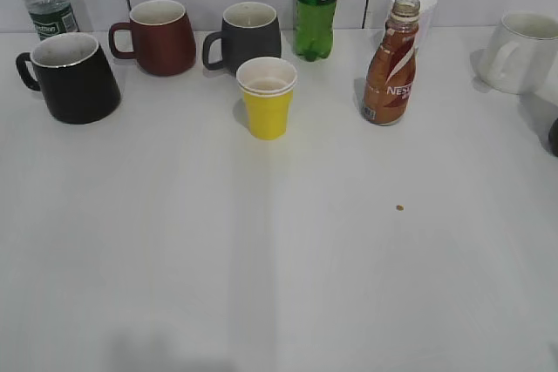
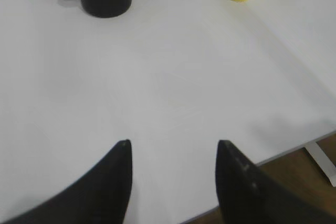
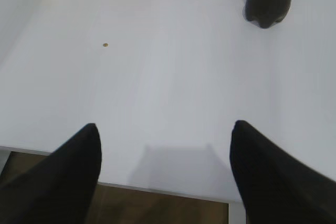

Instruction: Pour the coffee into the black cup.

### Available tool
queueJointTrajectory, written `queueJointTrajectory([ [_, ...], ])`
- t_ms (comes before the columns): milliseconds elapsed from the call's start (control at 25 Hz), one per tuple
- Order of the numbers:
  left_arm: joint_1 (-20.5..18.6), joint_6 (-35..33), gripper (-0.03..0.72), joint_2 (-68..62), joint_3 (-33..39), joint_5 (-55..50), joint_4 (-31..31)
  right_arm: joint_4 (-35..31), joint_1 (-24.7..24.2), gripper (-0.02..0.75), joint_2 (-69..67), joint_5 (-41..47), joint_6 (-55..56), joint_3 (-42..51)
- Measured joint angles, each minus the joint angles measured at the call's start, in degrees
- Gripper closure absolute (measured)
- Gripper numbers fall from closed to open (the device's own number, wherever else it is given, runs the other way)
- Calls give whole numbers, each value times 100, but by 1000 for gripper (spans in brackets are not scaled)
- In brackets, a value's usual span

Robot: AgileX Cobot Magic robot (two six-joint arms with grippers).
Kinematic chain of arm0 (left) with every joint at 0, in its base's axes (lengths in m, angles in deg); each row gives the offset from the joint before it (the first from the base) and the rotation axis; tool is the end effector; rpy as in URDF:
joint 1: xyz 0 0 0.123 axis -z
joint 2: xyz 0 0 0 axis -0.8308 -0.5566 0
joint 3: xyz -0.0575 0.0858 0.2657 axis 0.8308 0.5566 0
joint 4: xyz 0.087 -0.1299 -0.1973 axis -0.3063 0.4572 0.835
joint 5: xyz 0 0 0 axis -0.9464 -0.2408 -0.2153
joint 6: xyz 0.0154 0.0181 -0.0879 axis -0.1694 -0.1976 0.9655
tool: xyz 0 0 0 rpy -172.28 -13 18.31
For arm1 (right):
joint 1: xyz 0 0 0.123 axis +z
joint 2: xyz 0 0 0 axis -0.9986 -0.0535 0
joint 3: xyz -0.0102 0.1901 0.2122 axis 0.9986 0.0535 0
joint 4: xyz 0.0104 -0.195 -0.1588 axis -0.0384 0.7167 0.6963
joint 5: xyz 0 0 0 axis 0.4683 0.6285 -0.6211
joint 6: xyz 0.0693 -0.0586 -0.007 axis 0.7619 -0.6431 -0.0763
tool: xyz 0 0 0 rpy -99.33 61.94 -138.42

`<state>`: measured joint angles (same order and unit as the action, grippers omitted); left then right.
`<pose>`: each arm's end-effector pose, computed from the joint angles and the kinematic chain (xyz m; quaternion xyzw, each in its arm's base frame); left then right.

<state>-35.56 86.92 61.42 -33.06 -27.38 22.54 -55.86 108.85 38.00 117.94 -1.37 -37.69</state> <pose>-0.0175 0.0073 0.2859 0.1473 0.8506 -0.0900 0.4967 0.0028 -0.0050 0.2785 -0.0931 0.8573 0.1022 0.4958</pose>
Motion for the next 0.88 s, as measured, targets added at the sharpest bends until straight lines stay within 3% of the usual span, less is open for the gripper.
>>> queueJointTrajectory([
  [880,6,-1,334,0,246,600,-75,6,0,233,0,-7,6,5],
])
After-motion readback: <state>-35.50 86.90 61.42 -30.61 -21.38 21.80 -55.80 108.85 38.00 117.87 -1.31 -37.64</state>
